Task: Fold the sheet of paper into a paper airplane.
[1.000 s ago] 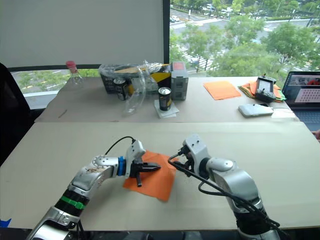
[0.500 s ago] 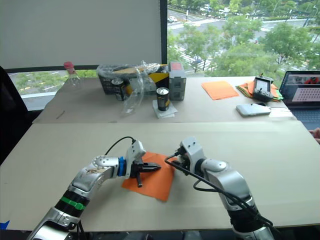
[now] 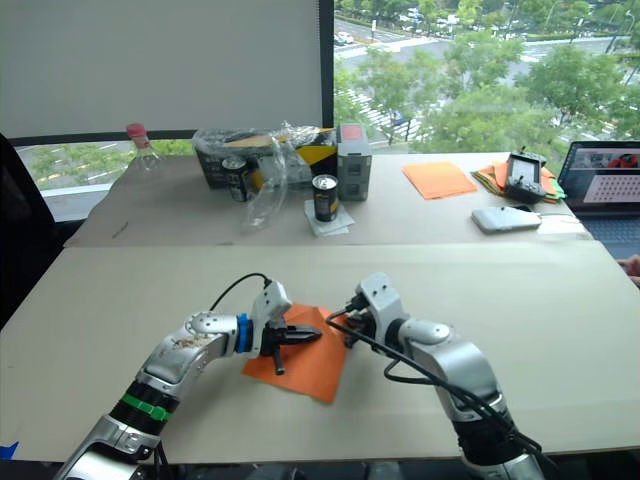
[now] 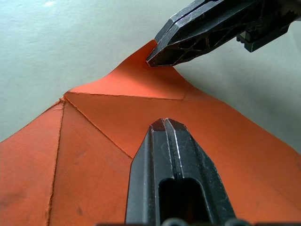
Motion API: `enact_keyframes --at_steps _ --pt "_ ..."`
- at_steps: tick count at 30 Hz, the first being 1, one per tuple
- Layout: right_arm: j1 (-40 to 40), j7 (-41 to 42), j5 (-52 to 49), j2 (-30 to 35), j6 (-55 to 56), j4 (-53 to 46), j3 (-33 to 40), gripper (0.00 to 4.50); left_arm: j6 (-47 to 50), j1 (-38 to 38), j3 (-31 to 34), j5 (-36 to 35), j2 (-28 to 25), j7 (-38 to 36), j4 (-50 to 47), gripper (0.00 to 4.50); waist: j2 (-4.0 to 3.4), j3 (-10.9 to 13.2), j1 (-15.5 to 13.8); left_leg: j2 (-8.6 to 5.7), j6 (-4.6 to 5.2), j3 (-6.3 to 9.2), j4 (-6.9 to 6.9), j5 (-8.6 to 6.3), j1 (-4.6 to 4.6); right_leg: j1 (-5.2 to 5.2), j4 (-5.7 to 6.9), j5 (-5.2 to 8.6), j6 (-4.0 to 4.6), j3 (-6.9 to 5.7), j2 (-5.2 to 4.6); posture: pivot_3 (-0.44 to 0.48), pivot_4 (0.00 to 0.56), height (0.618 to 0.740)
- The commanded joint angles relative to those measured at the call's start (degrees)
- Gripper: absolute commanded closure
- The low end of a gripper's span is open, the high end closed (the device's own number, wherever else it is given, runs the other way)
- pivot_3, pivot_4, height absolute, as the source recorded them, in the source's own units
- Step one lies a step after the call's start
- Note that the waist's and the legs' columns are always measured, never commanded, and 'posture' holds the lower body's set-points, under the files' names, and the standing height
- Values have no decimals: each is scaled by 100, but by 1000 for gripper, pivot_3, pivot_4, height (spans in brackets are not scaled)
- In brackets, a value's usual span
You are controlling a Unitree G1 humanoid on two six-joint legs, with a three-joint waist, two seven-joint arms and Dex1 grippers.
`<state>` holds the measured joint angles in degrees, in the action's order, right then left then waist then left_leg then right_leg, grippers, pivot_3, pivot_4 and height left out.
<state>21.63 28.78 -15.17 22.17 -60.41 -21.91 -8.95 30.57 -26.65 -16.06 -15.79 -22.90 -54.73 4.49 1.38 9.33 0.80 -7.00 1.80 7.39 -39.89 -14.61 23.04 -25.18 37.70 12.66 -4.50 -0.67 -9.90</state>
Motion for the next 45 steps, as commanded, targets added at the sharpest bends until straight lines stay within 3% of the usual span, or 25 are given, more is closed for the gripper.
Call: enact_keyframes --at_steps 1,8,16,34,45 --pt "172 128 -220 5 23 -321 -48 4450 -51 42 -50 66 50 17 -25 4500 0 0 1 0 0 0 0 0 0 0 0 0 0 0 0 0 150 695" --pt "547 401 332 798 841 49 -518 4450 222 -116 258 -215 285 162 -129 4500 1 1 -8 -1 0 0 -1 0 6 -2 -3 0 -1 -3 0 0 150 695" --pt "910 776 697 1179 1714 671 -655 4450 182 -108 261 -106 109 192 -244 4500 1 1 2 0 -1 -2 -1 0 9 -6 -3 0 -1 -2 0 0 150 695" --pt "517 1182 608 940 1550 -60 -952 4450 129 128 115 17 84 228 -321 4500 1 1 -9 -1 -1 -1 -3 0 12 -6 -5 0 -1 -1 -1 0 150 695" --pt "419 1166 848 851 1664 395 -1209 4450 135 121 128 25 54 227 -319 4500 1 1 -10 -1 -1 -1 -3 0 10 -5 -4 0 -1 -1 -1 0 150 695"
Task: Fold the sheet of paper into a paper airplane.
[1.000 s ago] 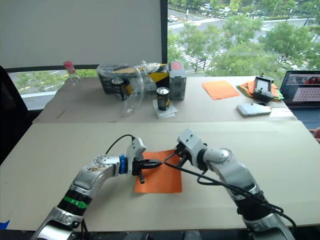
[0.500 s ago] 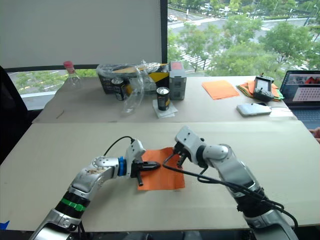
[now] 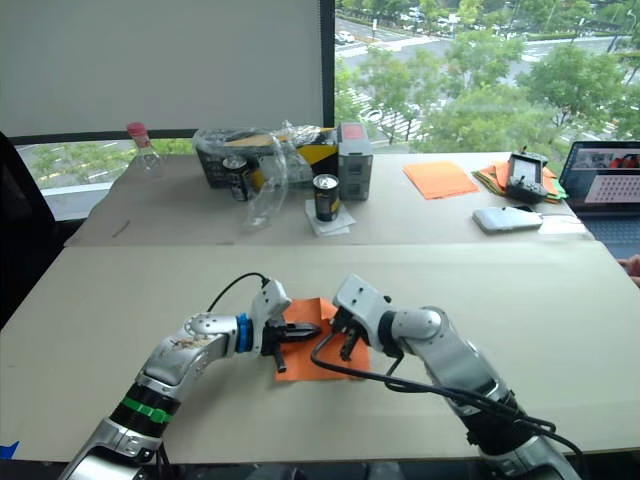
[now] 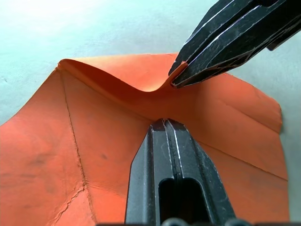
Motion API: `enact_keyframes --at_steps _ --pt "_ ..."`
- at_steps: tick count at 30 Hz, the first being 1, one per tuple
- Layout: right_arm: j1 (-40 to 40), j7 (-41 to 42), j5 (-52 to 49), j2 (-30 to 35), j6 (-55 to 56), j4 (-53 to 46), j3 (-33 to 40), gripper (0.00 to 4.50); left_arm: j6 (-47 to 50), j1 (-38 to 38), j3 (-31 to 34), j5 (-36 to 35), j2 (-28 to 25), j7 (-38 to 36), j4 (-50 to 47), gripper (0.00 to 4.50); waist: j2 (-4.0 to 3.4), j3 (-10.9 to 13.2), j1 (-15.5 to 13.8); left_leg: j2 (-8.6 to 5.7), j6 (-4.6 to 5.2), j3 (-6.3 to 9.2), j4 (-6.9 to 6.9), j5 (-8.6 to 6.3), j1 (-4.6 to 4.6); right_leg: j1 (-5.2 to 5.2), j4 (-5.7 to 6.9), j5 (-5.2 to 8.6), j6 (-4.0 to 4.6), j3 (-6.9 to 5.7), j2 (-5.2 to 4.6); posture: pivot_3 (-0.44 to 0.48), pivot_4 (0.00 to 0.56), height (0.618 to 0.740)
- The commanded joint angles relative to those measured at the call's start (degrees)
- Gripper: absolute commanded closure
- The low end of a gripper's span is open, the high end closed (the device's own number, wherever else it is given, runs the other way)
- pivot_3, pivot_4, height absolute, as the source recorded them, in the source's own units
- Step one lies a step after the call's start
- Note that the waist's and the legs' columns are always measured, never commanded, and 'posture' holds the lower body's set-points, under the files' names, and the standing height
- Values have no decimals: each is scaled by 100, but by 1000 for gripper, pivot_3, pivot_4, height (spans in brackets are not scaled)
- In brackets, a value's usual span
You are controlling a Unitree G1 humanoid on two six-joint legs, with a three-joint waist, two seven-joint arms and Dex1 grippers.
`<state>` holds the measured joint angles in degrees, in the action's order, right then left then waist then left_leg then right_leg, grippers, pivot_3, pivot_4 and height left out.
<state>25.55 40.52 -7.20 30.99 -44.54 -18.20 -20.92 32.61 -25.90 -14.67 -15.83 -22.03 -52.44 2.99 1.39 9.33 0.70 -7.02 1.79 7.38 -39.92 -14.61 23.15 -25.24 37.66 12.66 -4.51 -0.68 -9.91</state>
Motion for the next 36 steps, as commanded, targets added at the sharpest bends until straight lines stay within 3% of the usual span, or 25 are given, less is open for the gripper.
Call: enact_keyframes --at_steps 1,8,17,36 --pt "44 -19 72 -44 93 75 -13 4450 -73 44 -8 31 -34 -1 -167 4500 0 0 -1 0 0 0 0 0 0 0 0 0 0 0 0 0 150 695" --pt "147 8 154 -192 139 419 -89 4450 -221 -5 173 -61 -134 -114 -108 4500 0 0 7 0 -1 0 0 1 -1 0 1 0 0 0 0 0 150 695" --pt "114 -1 221 -294 129 446 -94 4450 -84 -589 676 -425 272 68 266 4500 0 0 10 1 -3 1 -6 2 -4 3 7 -1 0 -1 0 0 150 695" --pt "109 -51 260 -355 40 372 -58 4450 -790 -992 220 353 707 355 1164 4500 0 0 21 1 -23 0 -6 14 -3 2 9 -1 0 0 1 0 150 695"
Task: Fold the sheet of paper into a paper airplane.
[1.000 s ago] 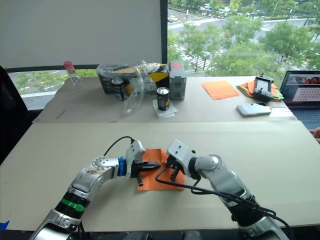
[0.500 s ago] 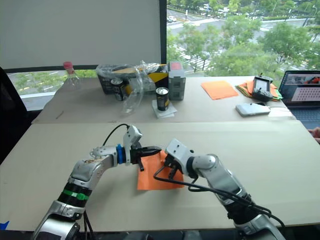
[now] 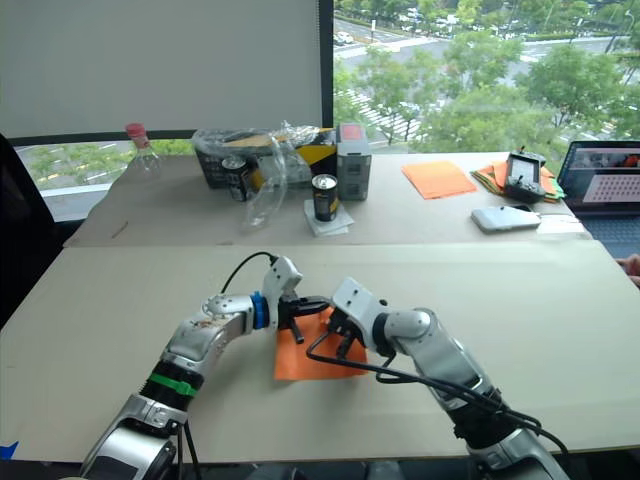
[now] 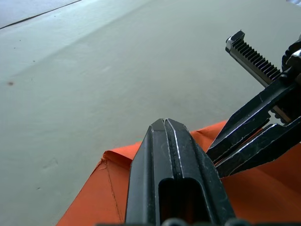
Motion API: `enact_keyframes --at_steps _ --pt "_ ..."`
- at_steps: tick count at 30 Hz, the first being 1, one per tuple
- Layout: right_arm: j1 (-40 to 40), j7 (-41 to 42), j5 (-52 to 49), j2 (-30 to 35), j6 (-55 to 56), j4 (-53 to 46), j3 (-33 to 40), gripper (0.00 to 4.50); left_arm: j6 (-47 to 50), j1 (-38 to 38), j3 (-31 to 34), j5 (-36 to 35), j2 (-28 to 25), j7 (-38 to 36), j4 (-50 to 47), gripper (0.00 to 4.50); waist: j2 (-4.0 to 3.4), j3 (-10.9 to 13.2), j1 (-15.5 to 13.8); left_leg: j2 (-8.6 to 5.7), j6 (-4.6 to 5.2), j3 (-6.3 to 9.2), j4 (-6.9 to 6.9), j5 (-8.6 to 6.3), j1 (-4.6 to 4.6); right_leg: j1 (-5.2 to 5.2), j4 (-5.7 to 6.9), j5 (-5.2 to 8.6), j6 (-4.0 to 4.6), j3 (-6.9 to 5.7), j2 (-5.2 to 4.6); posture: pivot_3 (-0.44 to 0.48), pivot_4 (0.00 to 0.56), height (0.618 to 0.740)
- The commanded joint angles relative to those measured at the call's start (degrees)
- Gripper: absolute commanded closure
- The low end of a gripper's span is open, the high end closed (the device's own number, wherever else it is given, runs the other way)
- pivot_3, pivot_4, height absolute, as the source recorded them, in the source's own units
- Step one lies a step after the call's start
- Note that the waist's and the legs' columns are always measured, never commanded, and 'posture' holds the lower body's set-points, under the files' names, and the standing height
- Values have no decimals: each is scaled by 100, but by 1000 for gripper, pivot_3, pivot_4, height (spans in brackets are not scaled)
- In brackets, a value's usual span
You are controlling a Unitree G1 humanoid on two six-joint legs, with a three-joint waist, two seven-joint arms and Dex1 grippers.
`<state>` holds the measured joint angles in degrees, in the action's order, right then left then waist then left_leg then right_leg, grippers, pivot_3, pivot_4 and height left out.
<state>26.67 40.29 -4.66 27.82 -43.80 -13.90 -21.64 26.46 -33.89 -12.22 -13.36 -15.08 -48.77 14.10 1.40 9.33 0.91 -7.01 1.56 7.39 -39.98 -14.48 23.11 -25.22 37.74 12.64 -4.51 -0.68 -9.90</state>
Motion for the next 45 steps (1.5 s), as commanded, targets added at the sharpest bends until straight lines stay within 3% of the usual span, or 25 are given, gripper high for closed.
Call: enact_keyframes --at_steps 1,12,13,19,25,28,33,39,45 --pt "2 -34 8 -44 -38 -60 15 4450 -204 -211 -49 153 19 5 107 4500 0 0 -1 0 0 0 0 0 0 0 0 0 0 -1 0 0 150 695" --pt "-15 -147 -106 -110 -225 -365 158 4450 -217 -257 -326 630 -36 -8 590 4500 0 0 -14 0 1 0 -1 0 0 0 0 0 0 -1 0 0 150 695" --pt "-25 -142 -148 -104 -280 -438 193 3845 -252 -271 -329 657 -18 11 648 4500 0 0 -15 0 1 0 -1 0 0 0 0 0 -1 -1 0 0 150 695" --pt "50 -43 -463 154 -830 -1046 579 1836 -305 -275 -320 652 14 -5 699 4500 0 0 -24 -2 8 1 -7 -5 3 1 -1 -2 -4 -1 0 0 150 695" --pt "133 -86 -830 196 -1000 -1185 1083 1836 -303 -241 -309 640 10 -17 681 4500 0 0 -26 -1 20 1 -7 -12 2 2 0 -2 -4 -2 0 0 150 695" --pt "140 -307 -701 46 -669 -808 1071 2661 -313 -217 -326 643 1 -36 653 4500 1 0 -25 -2 21 1 -7 -12 2 3 0 -3 -5 -1 0 0 150 695" --pt "52 -520 -432 -111 -267 -313 745 4442 -315 -177 -312 637 19 -5 631 4500 0 0 -22 -2 19 0 -7 -11 2 2 0 -3 -5 0 0 0 150 695" --pt "-275 -681 -439 -386 -73 143 770 4479 -237 -112 -319 615 109 97 513 4500 0 -1 -28 -3 3 1 -8 -2 3 2 0 -3 -4 0 0 0 150 695" --pt "-522 -688 -383 -261 -109 182 699 4479 -206 -76 -324 616 73 78 459 4500 -1 -5 -26 -2 20 0 -9 -12 -4 8 2 -4 -6 1 0 0 150 695"
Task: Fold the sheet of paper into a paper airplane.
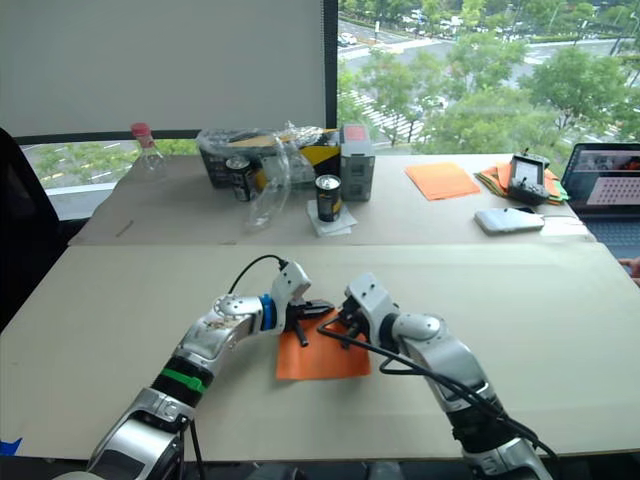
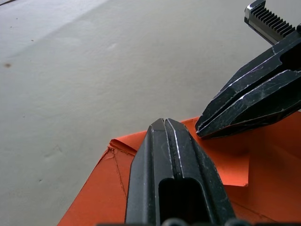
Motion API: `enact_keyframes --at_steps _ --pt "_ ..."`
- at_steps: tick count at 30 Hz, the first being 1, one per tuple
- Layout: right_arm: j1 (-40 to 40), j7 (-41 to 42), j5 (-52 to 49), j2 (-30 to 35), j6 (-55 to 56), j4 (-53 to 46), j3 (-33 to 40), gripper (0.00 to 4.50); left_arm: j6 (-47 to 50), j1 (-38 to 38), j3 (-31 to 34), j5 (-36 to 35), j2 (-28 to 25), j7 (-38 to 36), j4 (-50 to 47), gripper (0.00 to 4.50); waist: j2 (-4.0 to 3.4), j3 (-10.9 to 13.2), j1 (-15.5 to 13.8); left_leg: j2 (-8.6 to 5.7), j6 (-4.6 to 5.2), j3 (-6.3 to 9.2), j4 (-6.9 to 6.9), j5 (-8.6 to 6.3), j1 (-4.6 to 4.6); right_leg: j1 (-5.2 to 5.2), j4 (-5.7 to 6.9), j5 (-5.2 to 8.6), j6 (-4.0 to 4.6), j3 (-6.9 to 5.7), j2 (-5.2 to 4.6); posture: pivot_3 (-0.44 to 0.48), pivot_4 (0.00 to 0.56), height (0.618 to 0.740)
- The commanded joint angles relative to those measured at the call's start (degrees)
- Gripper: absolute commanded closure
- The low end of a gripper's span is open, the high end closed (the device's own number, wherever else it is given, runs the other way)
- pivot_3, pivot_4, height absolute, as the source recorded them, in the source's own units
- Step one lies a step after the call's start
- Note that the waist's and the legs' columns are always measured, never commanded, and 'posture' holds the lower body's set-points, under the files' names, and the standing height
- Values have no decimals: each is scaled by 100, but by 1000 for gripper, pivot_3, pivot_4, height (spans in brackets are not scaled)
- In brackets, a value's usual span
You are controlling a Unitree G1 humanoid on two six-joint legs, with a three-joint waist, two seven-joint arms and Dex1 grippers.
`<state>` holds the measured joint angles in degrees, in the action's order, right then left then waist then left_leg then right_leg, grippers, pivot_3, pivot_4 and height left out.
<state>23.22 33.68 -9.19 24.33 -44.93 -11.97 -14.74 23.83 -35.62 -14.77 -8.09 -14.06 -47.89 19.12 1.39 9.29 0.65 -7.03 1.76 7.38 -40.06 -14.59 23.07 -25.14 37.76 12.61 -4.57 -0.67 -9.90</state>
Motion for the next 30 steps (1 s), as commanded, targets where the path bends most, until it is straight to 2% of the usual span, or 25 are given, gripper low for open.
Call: enact_keyframes --at_steps 1,7,15,23,30 --pt "-221 -46 47 84 -20 -15 45 4479 57 98 -70 90 -38 -16 -44 4500 0 -2 0 0 0 0 0 0 -1 1 0 0 0 0 0 0 150 695" --pt "-806 -20 -191 321 -254 -425 513 4479 24 81 -77 118 -85 -74 -1 4500 2 -7 -44 -1 5 0 -1 -3 -7 11 -5 0 -1 0 0 0 150 695" --pt "-1159 -49 -430 557 -501 -936 818 4479 4 80 -86 122 -86 -115 36 4500 2 -8 -63 0 6 0 2 -4 -14 17 -6 1 -3 -1 0 0 150 695" --pt "-646 -264 -568 272 -326 -1195 983 4479 -37 57 -111 159 -95 -153 85 4500 3 -8 -65 0 7 -1 1 -4 -11 14 -7 1 -3 1 0 0 150 695" --pt "-566 -361 -352 120 -214 -934 488 4479 -28 21 -91 171 -72 -134 71 4500 2 -8 -65 0 8 -1 3 -5 -8 11 -11 1 -3 1 0 0 150 695"
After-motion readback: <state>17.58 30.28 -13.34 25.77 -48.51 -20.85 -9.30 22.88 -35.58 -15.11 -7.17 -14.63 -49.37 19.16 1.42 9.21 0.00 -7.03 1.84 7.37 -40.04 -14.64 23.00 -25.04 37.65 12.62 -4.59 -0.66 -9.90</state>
